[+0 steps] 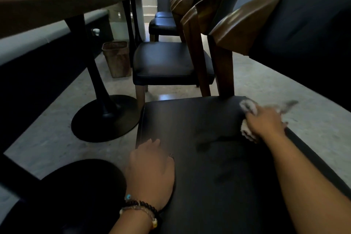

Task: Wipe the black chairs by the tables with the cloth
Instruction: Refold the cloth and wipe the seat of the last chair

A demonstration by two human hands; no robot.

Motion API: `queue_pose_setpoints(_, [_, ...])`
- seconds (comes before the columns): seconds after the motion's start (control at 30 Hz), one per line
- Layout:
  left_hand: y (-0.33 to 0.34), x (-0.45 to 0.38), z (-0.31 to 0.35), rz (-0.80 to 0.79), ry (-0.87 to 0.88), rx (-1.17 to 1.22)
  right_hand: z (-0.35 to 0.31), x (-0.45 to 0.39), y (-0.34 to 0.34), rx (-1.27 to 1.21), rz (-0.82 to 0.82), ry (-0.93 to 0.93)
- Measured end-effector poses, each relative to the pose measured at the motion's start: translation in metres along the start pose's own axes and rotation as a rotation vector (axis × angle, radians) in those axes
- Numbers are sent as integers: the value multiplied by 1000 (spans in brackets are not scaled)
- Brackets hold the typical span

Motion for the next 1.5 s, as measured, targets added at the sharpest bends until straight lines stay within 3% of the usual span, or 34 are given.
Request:
queue_pose_setpoints(0.13, [-1, 0, 1, 5, 2, 18, 5, -18, 25, 160, -72, -14])
queue_pose_setpoints(0.3, [1, 0, 1, 2, 4, 17, -24, -11, 23, -55, -51, -99])
queue_pose_setpoints(0.43, [1, 0, 1, 5, 9, 24, -112, 40, 61, -165, -246, -375])
queue_pose_setpoints(0.53, [1, 0, 0, 11, 14, 26, -155, 66, 86, -27, -216, -549])
queue_pose_setpoints(0.73, [3, -2, -2, 20, 18, 30, -53, -22, 34, 98, 106, -60])
queue_pose_setpoints(0.83, [4, -1, -3, 20, 17, 30, -13, -50, 35, 134, 10, 66])
queue_pose_setpoints(0.93, [5, -1, -3, 14, 20, 27, -21, -62, 44, 175, -56, 63])
queue_pose_setpoints(1.03, [4, 0, -2, 10, 26, 25, -44, -59, 47, 94, -52, -6])
queue_pose_setpoints(1.17, [4, 0, -1, 0, 22, 36, -112, -19, 71, 46, -171, -179])
queue_pose_setpoints(1.37, [1, -1, -6, 34, 5, 88, -260, 100, 140, 127, -330, -725])
queue_pose_setpoints(1.5, [0, -3, -8, 81, 1, 118, -264, 67, 151, 78, -390, -656])
Point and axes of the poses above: each hand's wrist, its own x-axis away from the middle knuckle, its own y-axis out of the palm, z = x × y, the point moved 10 cm from there along -x, towards the middle knuckle, and after that the axes turned 8 degrees about -x, right-handed, at the moved point
